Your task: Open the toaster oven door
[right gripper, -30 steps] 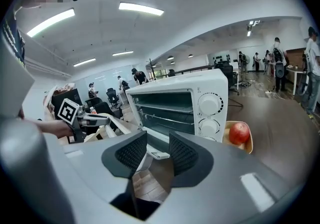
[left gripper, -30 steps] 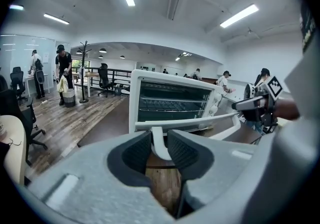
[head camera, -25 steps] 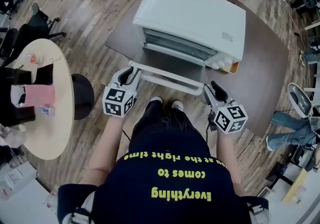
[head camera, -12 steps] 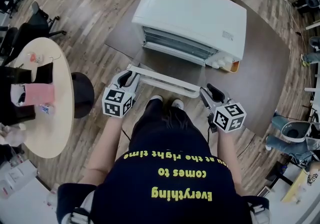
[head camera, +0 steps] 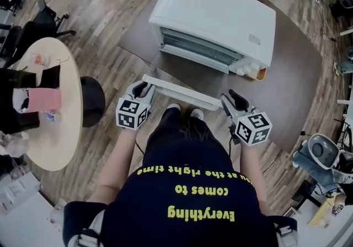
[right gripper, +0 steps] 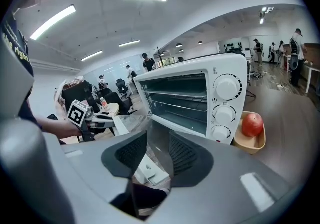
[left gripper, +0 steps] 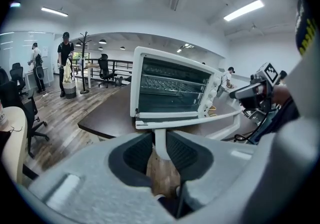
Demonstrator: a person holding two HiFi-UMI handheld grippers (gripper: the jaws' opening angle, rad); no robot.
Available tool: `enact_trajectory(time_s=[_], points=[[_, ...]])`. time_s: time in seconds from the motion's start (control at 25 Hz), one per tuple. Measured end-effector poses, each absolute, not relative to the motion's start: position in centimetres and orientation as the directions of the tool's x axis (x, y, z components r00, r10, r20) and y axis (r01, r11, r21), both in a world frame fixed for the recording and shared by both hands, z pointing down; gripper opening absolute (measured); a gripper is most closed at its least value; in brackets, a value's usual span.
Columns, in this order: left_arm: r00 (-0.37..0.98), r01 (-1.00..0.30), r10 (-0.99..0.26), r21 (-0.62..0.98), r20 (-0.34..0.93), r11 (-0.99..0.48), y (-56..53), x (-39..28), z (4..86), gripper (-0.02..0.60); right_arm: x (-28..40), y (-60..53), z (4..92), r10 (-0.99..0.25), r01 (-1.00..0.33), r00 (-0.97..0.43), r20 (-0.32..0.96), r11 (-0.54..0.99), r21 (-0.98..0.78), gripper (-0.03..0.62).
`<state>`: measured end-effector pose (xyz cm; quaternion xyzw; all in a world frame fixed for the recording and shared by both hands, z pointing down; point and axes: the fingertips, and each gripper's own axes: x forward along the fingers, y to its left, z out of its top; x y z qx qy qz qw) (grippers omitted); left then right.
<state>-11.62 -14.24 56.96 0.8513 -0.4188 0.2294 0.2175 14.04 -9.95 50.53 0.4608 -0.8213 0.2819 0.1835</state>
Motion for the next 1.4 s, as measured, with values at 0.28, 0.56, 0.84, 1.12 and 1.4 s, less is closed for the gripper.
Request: enact_trajectory(time_s=[0.28,0.56,0.84,1.12,1.4], points=[[0.542,-0.810,-0.593,0.181,0.596,-0.558,-13.0,-12.1,59.8,0.086,13.3,-10.0,49.9,-0.650,-0.851,-0.524,0.550,0.432,-0.299,0.150],[0.550,-0.804,-0.585,0.189,0.597,-0.564,-12.4,-12.2,61.4,0.086,13.2,-10.1,49.5,-0.651,-0.849,-0.526,0.547,0.436,-0.297,0.147],[0.574,-0.798,-0.589,0.226,0.569,-0.559,-11.8,-12.3,63.1,0.092,13.2,-10.2,49.5,-0.649,-0.847,-0.529,0.546,0.442,-0.296,0.143],[0.572,-0.798,-0.572,0.236,0.588,-0.555,-11.6,-12.3,65.2,0.097,12.8,-10.4,49.4,-0.644,-0.841,-0.539,0.544,0.446,-0.305,0.138],[0.562,-0.807,-0.563,0.252,0.606,-0.534,-11.3,-12.4,67.4,0.098,12.6,-10.5,49.3,-0.643,-0.840,-0.541,0.543,0.450,-0.304,0.135]])
